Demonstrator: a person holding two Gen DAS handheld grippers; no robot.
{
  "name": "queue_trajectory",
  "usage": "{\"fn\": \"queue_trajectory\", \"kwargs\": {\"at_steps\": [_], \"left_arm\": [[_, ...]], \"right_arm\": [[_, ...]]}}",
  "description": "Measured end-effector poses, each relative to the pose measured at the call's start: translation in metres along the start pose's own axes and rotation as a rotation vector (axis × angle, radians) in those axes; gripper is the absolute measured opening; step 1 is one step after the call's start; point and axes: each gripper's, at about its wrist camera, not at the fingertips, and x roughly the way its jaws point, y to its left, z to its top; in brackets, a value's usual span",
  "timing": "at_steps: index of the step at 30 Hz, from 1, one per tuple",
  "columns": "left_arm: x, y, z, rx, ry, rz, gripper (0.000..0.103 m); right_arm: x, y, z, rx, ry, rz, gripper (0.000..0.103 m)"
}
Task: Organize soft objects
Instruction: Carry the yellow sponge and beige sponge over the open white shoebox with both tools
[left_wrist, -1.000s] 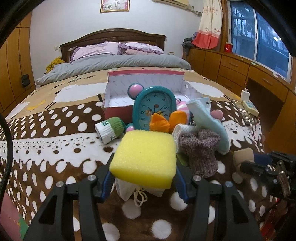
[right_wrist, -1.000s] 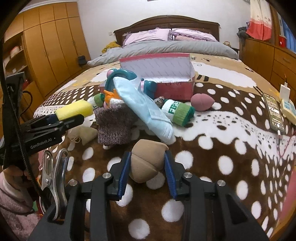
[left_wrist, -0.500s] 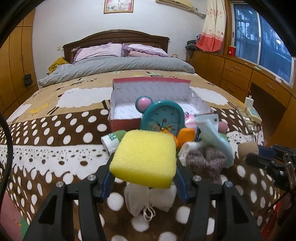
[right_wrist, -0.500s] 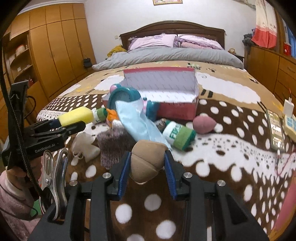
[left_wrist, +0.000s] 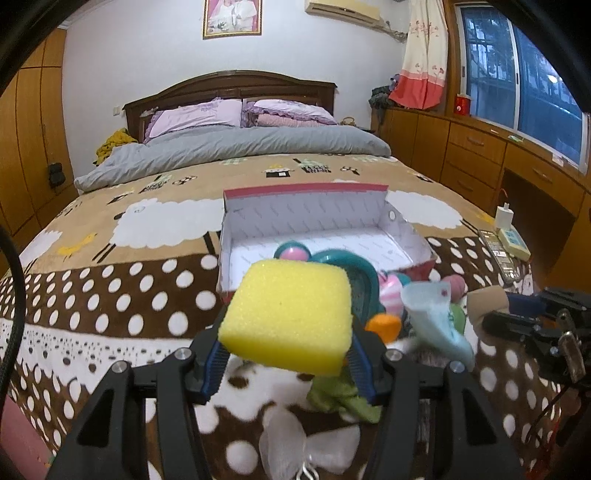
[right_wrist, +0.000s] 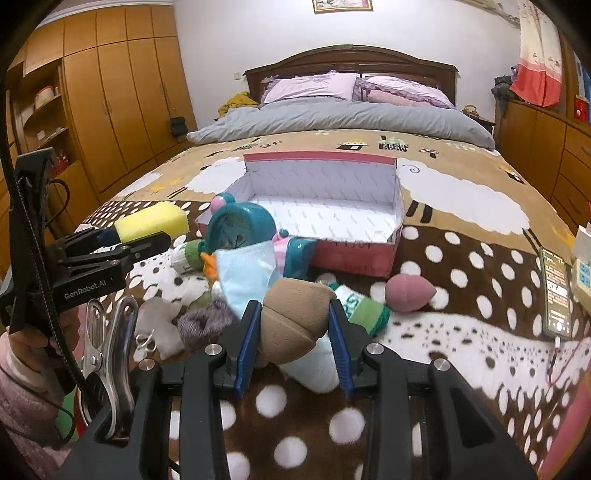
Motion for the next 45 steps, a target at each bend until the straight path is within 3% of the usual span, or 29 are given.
{"fn": "queue_trajectory", "kwargs": {"at_steps": [9, 23, 45], "left_arm": [[0.018, 0.005, 0.032, -0.001, -0.029, 0.023, 0.059], [0.057, 0.009, 0.059, 0.005, -0.012, 0.042, 0.059], [0.152, 0.036, 0.100, -0.014, 0.088, 0.023, 0.059]], "right_arm": [[0.016, -0.012, 0.028, 0.002, -0.019, -0.012, 0.037], [0.046, -0.025, 0.058, 0.027, -0.015, -0.012, 0.037], [0.117, -0.058, 0.097, 0.090, -0.002, -0.045, 0.037]]}}
